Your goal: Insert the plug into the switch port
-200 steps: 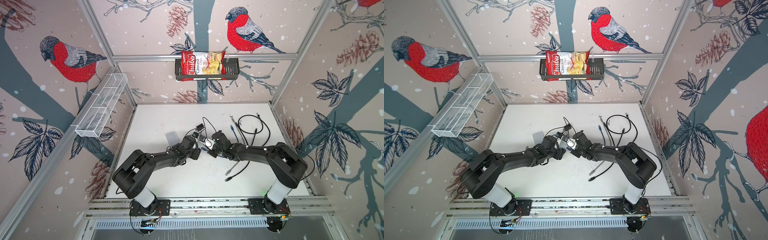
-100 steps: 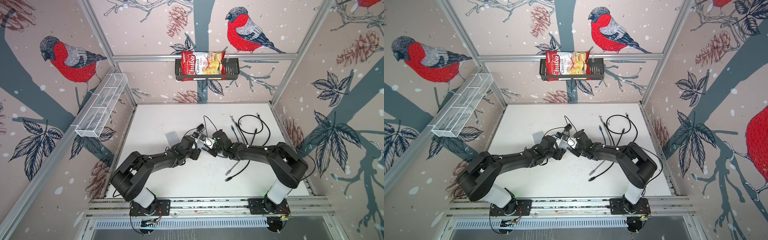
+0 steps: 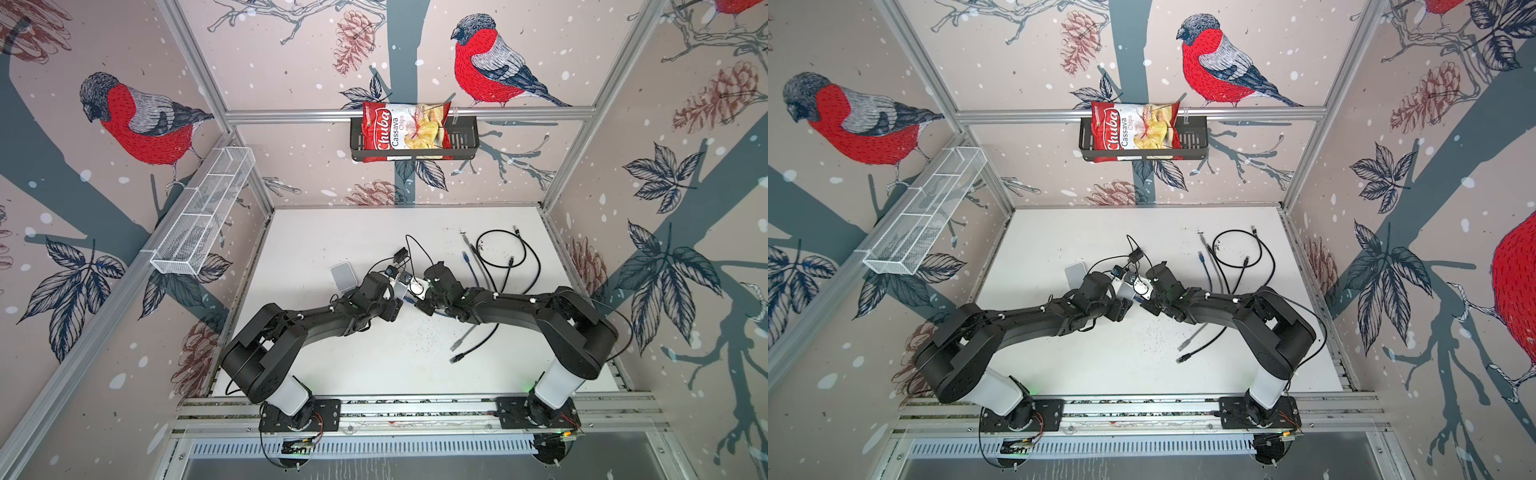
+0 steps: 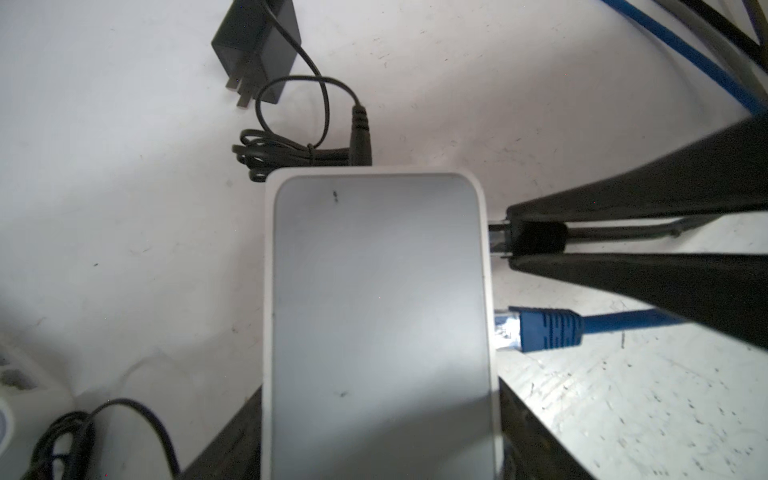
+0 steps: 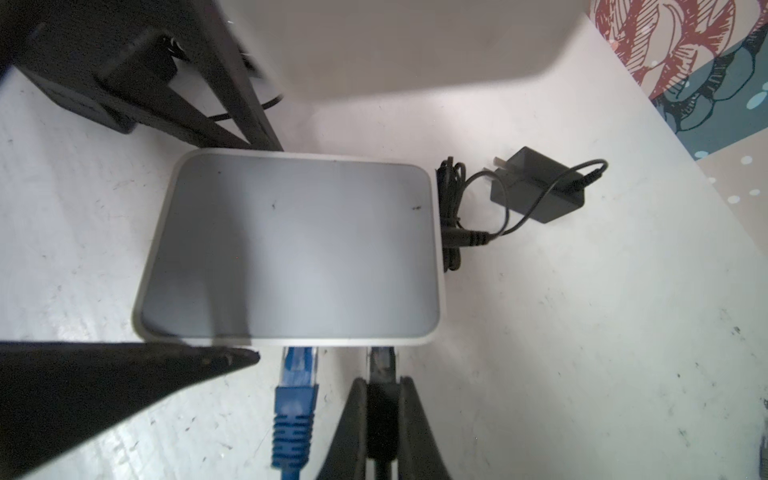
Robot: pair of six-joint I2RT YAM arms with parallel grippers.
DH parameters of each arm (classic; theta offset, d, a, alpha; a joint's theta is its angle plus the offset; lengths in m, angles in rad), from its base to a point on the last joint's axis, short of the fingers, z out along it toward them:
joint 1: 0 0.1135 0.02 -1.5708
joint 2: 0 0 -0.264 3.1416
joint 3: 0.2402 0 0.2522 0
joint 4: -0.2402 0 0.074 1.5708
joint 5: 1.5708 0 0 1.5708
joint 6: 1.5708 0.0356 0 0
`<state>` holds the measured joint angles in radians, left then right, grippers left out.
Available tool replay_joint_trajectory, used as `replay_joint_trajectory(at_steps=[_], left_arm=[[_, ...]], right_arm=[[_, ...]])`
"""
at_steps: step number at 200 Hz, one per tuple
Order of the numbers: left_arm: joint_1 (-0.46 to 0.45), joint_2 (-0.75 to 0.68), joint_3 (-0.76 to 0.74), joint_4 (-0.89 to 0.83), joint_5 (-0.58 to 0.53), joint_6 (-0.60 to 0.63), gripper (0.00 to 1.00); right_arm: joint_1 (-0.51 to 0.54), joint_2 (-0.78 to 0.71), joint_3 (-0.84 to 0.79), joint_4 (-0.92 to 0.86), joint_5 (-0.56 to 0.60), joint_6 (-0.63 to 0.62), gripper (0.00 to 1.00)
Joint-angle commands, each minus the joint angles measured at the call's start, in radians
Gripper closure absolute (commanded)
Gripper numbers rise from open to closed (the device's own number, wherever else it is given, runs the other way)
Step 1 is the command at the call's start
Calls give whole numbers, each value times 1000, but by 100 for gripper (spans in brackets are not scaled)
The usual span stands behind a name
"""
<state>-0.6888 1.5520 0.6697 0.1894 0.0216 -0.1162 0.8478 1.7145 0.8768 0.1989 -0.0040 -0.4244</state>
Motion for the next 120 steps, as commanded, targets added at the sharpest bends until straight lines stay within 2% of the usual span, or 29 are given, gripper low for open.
replay_joint_trajectory(at_steps=[1, 21, 36, 63, 92, 120], left_arm=[[-49, -9, -2, 193, 518, 83, 44], [-48, -9, 1, 192, 484, 76, 44], [-41, -5, 3, 171, 416, 63, 44], [25, 19, 8, 127, 321, 17, 44], [83, 53, 24, 76, 256, -13, 44], [108, 113, 69, 0, 195, -26, 44]], right_arm=[[20, 16, 37, 443, -122, -14, 97], [20, 26, 34, 446, -103, -14, 97], [17, 28, 28, 436, -70, -23, 96], [-11, 31, 25, 386, -34, -29, 92], [-52, 54, 43, 315, 16, -17, 85], [-95, 65, 54, 258, 0, -7, 75]])
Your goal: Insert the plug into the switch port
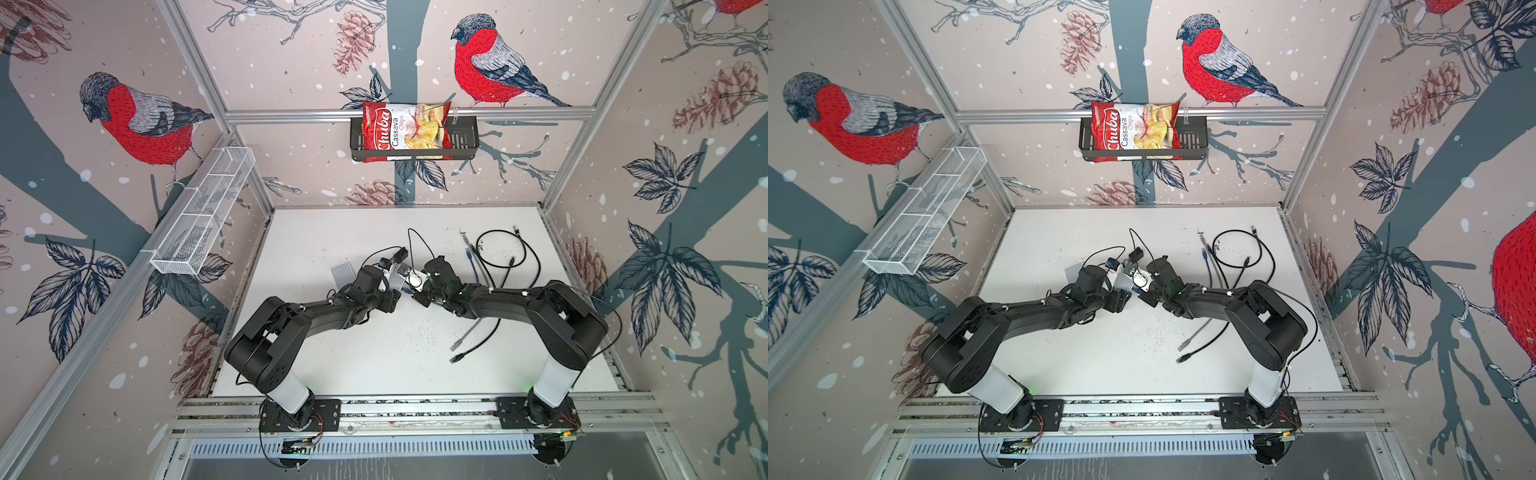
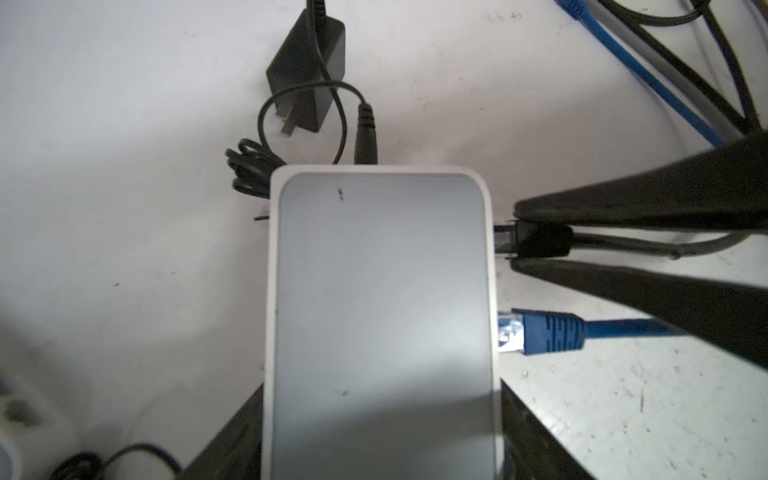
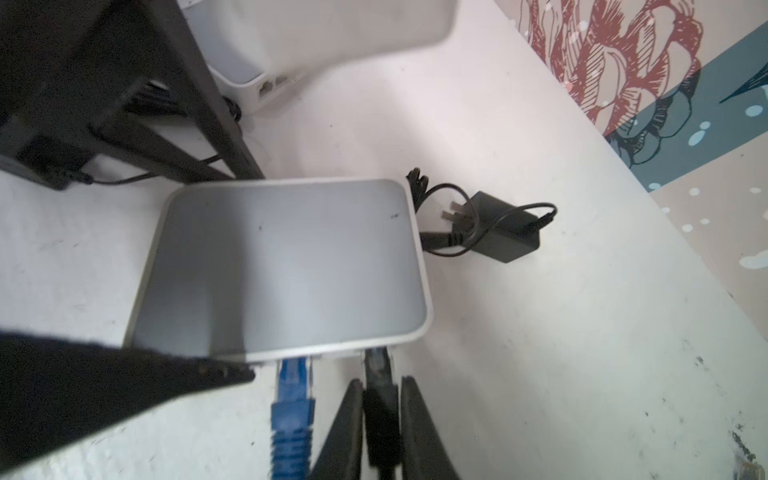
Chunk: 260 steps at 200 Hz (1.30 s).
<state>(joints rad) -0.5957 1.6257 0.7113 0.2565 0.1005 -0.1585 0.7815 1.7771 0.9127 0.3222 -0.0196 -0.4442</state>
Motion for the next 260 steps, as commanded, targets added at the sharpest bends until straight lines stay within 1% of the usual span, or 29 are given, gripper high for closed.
replay_joint_trajectory(at_steps=[1, 20, 37, 61, 69, 89, 119, 140, 158, 167, 180, 187, 189, 190, 191, 192, 193, 194, 195, 202, 217, 239, 260], left_arm=[[16, 41, 30, -70, 114, 16, 44], [23, 85, 69, -113, 89, 11, 44], [29, 113, 93, -134, 70, -1, 44], [40, 144, 135, -175, 28, -20, 44], [45, 151, 150, -187, 15, -25, 44], [53, 171, 191, -220, -19, -26, 44], [56, 220, 280, -319, -132, -29, 44], [61, 286, 400, -404, -223, -27, 43], [69, 349, 492, -470, -286, -20, 42], [75, 380, 535, -495, -305, -17, 42], [85, 421, 593, -522, -322, -12, 41], [93, 440, 618, -531, -327, -6, 40], [95, 445, 627, -534, -327, -5, 39], [95, 448, 630, -535, -329, -5, 39], [95, 450, 633, -535, -329, -4, 39], [97, 451, 637, -536, -329, -4, 39], [98, 454, 640, -537, -331, -4, 38], [99, 457, 643, -538, -331, -4, 38], [100, 460, 647, -540, -331, -3, 37], [108, 473, 665, -546, -331, 0, 34], [125, 498, 701, -559, -334, 4, 32], [142, 508, 712, -558, -330, 10, 27], [144, 504, 703, -555, -329, 23, 18]], right_arm=[[-29, 3, 17, 134, 15, 13, 74], [-45, -1, 20, 114, -10, 7, 70], [-55, -5, 25, 100, -12, 1, 68], [-74, -23, 33, 83, -48, 11, 67], [-84, -33, 32, 84, -64, 21, 67], [-108, -60, 33, 85, -61, 57, 67], [-158, -106, 39, 52, -63, 146, 67], [-196, -138, 34, 32, -115, 220, 67], [-213, -163, 26, 17, -157, 254, 66], [-217, -175, 23, 9, -173, 265, 64], [-220, -193, 15, 4, -195, 276, 62], [-220, -203, 9, 3, -201, 281, 57], [-220, -206, 8, 4, -203, 283, 45], [-220, -208, 7, 5, -204, 283, 35], [-220, -209, 5, 6, -206, 284, 19], [-220, -211, 5, 6, -207, 284, 9], [-220, -213, 4, 5, -207, 285, 4], [-220, -215, 3, 6, -208, 285, 4], [-220, -215, 3, 5, -208, 286, 0], [-220, -227, -4, 7, -213, 290, 1], [-220, -250, -15, 8, -219, 298, 1], [-219, -280, -31, 5, -210, 303, 1], [-214, -311, -51, 8, -190, 308, 1]])
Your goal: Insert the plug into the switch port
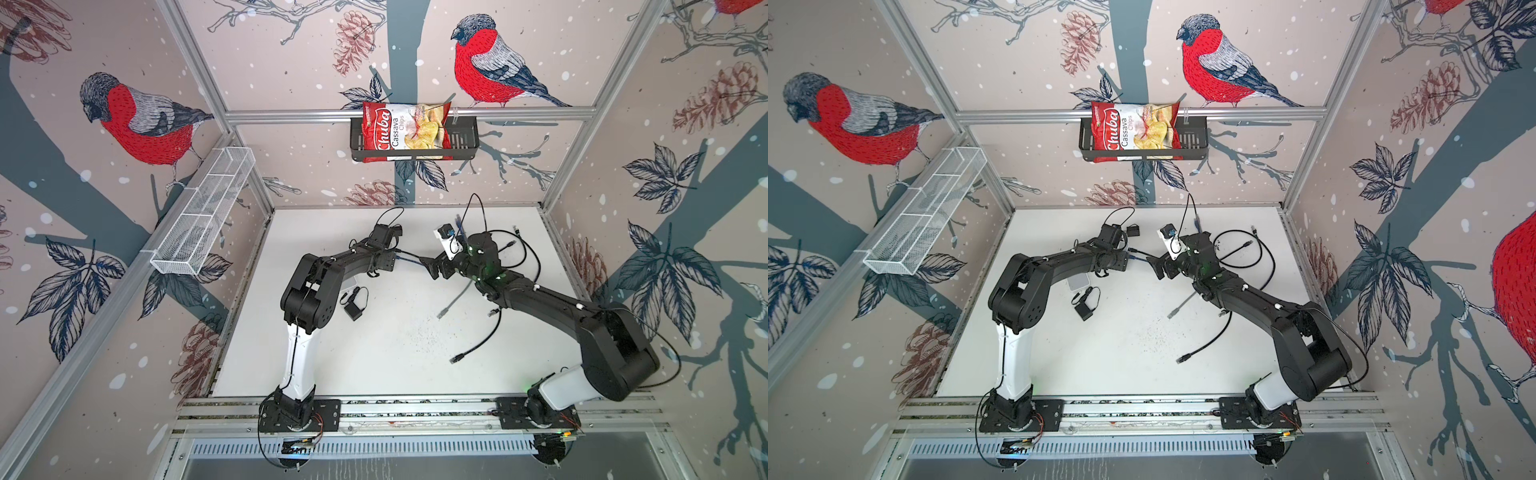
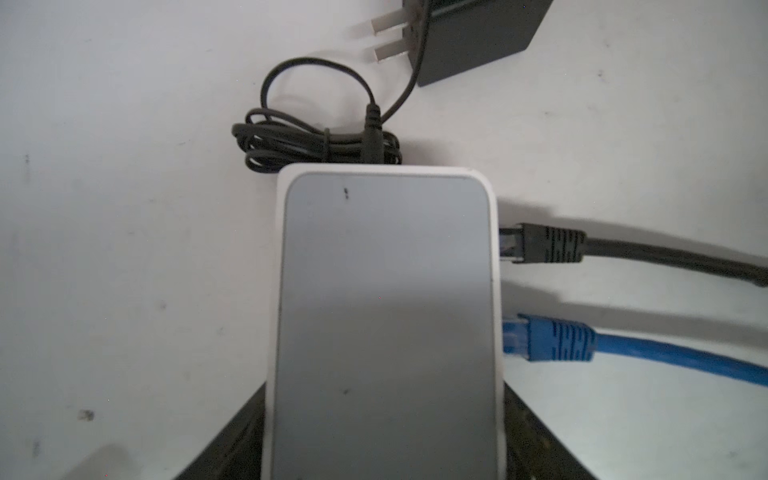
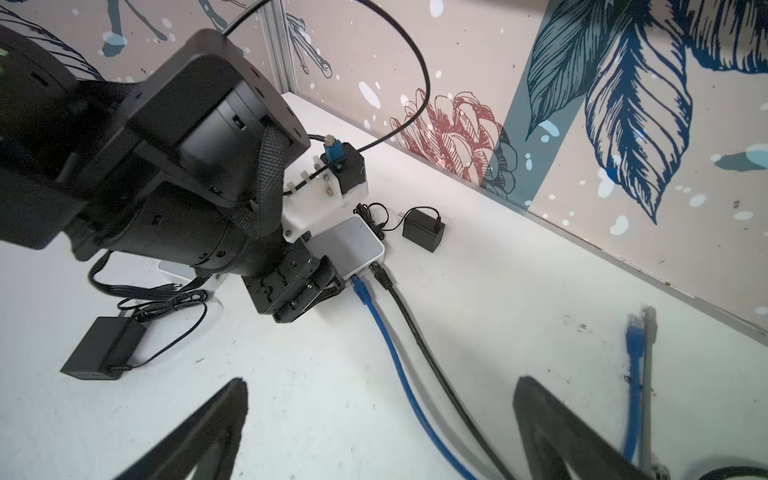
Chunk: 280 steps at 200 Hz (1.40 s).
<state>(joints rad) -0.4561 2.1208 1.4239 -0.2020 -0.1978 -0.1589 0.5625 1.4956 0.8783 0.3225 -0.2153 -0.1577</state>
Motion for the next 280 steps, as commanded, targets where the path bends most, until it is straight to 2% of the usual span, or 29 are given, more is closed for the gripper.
replay_joint_trajectory(at_steps=[1, 29, 43, 79, 121, 137, 160, 189, 206, 236, 280], left_arm=[[5, 9, -10, -96, -31, 24, 18], [4, -21, -50, -64, -7, 33, 9], [4, -47, -72, -43, 5, 31, 2], [-8, -132, -119, 19, 27, 38, 2], [-41, -273, -201, 112, -35, 42, 2], [-64, -340, -253, 159, -71, 52, 2], [-121, -436, -329, 225, -122, 96, 2], [-177, -539, -418, 269, -155, 89, 2], [-182, -599, -491, 292, -103, 52, 2], [-187, -697, -630, 371, 67, 26, 2], [-275, -739, -768, 424, 165, -11, 2]], right_arm=[[5, -31, -18, 7, 7, 22, 1], [13, -62, -45, 21, 43, 34, 1], [16, -73, -54, 23, 63, 36, 1], [23, -113, -81, 66, 114, 67, 1], [29, -159, -104, 155, 182, 138, 1], [34, -171, -96, 156, 264, 227, 1], [26, -176, -35, 35, 472, 437, 1], [5, -203, -53, 20, 502, 418, 1], [-4, -218, -58, -17, 524, 398, 1], [-9, -230, -47, -157, 548, 338, 1], [-14, -239, -43, -369, 560, 370, 2]])
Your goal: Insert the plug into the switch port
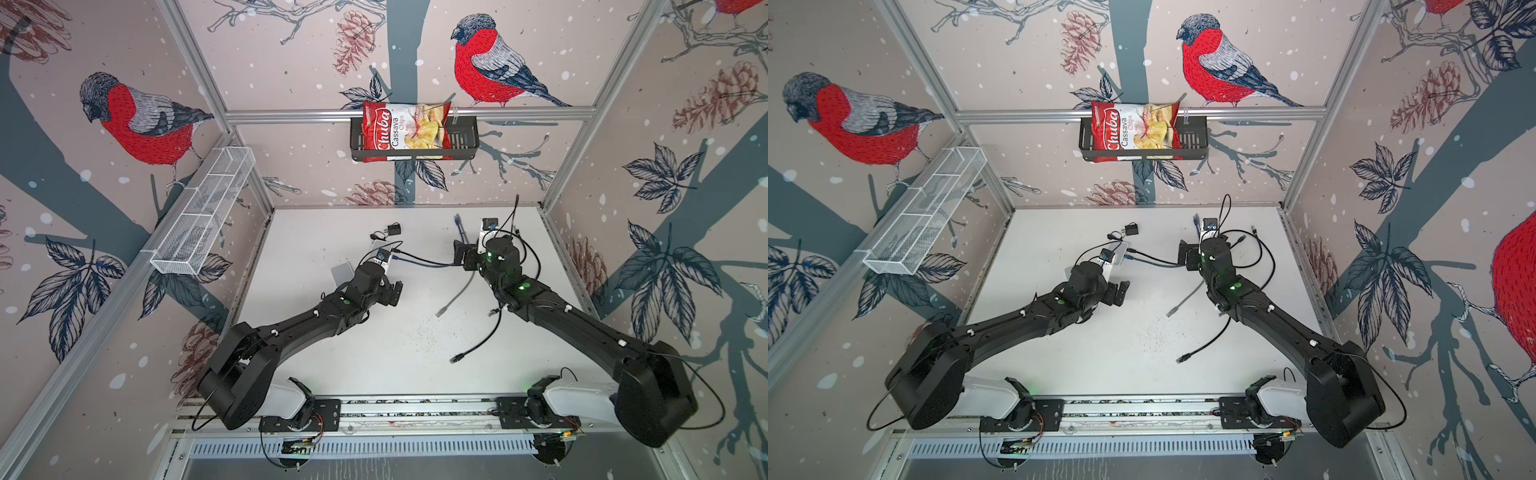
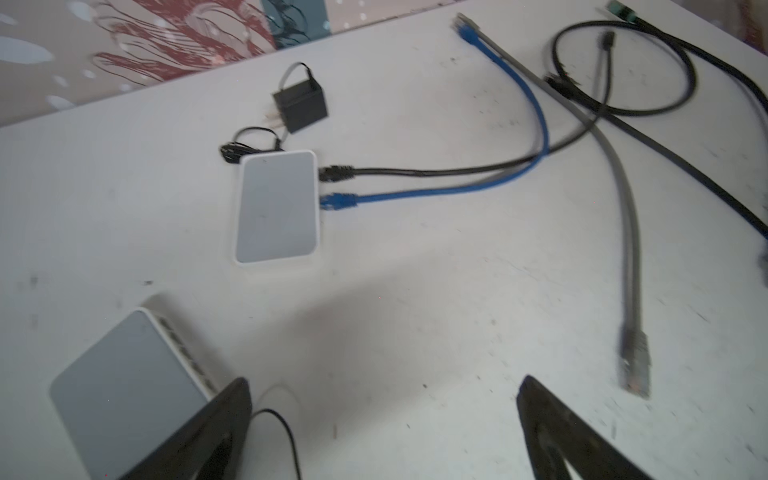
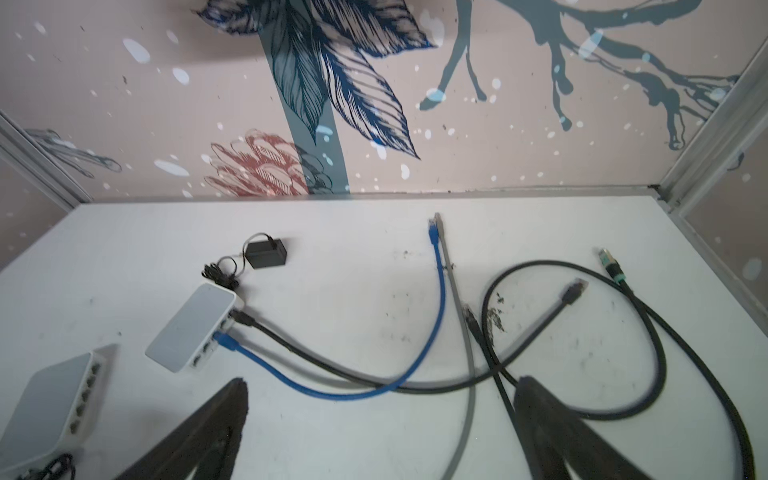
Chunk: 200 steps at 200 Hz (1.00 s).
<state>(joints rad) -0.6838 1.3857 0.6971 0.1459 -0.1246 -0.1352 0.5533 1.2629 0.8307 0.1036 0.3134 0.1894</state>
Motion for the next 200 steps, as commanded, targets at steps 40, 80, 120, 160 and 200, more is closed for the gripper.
replay_joint_trajectory(at_steps=[40, 80, 120, 160, 200], left_arm=[[-182, 107, 12, 101, 87, -7, 7], [-252, 258, 141, 70, 72, 38, 10], [-285, 373, 226, 45, 128, 61, 16], [-303, 420, 254, 44, 144, 91, 22], [-303, 444, 273, 13, 110, 84, 24]], right_arm=[[-30, -5, -7, -247, 15, 85, 7], [-80, -106, -56, -224, -55, 103, 7], [-116, -123, -64, -228, -109, 74, 8], [-124, -109, -62, -220, -141, 29, 8], [-127, -96, -58, -207, -167, 6, 9]])
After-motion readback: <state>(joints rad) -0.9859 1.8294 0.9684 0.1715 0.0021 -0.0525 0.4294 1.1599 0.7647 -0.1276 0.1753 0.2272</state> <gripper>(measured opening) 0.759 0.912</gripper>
